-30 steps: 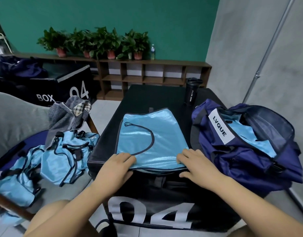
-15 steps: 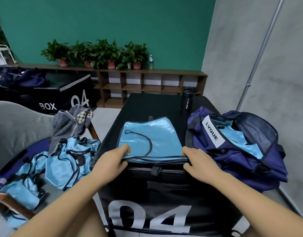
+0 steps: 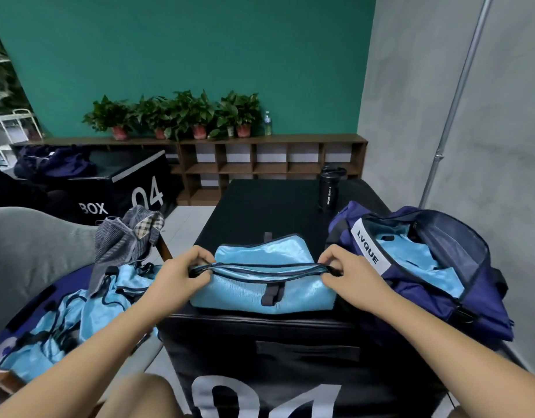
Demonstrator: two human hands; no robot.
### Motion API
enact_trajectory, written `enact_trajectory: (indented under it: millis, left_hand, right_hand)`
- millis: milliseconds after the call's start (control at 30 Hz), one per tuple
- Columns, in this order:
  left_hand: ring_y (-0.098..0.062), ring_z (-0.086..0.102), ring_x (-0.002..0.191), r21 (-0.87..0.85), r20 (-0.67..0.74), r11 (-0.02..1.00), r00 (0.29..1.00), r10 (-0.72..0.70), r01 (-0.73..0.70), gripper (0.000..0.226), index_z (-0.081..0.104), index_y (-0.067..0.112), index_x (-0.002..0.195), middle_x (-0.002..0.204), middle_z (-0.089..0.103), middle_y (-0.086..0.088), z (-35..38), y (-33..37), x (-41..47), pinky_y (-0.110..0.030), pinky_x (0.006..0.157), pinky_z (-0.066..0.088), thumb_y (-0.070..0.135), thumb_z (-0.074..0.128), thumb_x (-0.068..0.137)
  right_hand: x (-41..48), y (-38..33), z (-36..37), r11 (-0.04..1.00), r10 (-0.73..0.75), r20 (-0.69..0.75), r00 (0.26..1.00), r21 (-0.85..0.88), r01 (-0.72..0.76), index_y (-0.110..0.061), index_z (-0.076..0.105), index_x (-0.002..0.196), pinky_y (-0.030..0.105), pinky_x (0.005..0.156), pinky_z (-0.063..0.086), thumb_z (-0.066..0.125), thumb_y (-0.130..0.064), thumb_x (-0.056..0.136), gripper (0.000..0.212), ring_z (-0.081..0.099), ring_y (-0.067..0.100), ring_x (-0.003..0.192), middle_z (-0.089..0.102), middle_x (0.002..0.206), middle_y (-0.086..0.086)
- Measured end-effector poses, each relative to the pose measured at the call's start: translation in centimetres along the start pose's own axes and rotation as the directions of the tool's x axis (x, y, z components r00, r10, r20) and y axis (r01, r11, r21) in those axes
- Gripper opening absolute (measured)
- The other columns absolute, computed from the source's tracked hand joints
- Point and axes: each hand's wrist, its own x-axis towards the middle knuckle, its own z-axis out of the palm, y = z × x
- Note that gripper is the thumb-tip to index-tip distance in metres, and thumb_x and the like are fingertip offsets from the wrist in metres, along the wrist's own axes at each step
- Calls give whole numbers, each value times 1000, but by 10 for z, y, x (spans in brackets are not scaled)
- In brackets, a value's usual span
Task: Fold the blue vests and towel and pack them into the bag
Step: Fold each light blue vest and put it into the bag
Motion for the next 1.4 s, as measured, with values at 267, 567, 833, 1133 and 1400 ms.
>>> enact_trajectory:
  millis: [267, 567, 833, 1133, 1400]
  left_hand:
    - [-18, 60, 68, -73, -54, 991, 992, -118, 114, 8, 68, 30, 104, 91, 75, 8, 22, -37, 75, -36, 69, 50, 23, 70, 99]
    - [-12, 53, 68, -100, -68, 969, 970, -234, 227, 9, 70, 23, 95, 76, 62, 7, 45, -83, 149, -32, 66, 41, 30, 72, 100]
    - [-17, 64, 101, -32, -162, 945, 932, -325, 325, 29, 63, 21, 118, 111, 66, 3, 67, -117, 162, -32, 86, 48, 36, 77, 97]
    - [-2, 60, 89, 242, 101, 959, 987, 123, -144, 20, 61, 34, 84, 89, 60, 15, 92, -94, 111, -31, 83, 52, 25, 78, 87]
    - [-8, 49, 134, 255, 369, 967, 923, -107, 10, 54, 57, 53, 123, 146, 50, 25, 97, -94, 139, -33, 115, 40, 59, 63, 69]
  right_hand:
    - [93, 11, 24, 993, 81, -176, 981, -72, -95, -32, 56, 95, 40, 70, 55, 68, -16, 89, 21, 65, 17, 77, 67, 87, -9]
    - [184, 29, 55, 948, 211, -243, 947, -186, -259, -25, 55, 105, 39, 71, 54, 61, -12, 90, 21, 63, 32, 90, 67, 96, 2]
    - [196, 39, 86, 819, 54, -242, 969, -544, -182, -18, 49, 137, 45, 91, 46, 66, -17, 92, 48, 56, 34, 113, 54, 131, 8]
    - [137, 39, 125, 653, -424, 6, 906, -691, 310, -16, 59, 117, 45, 93, 44, 67, -14, 82, 37, 53, 32, 109, 55, 119, 6]
    - [166, 63, 134, 724, -184, 117, 976, -655, 215, -22, 60, 120, 45, 105, 37, 38, -47, 104, 37, 51, 29, 118, 55, 122, 2]
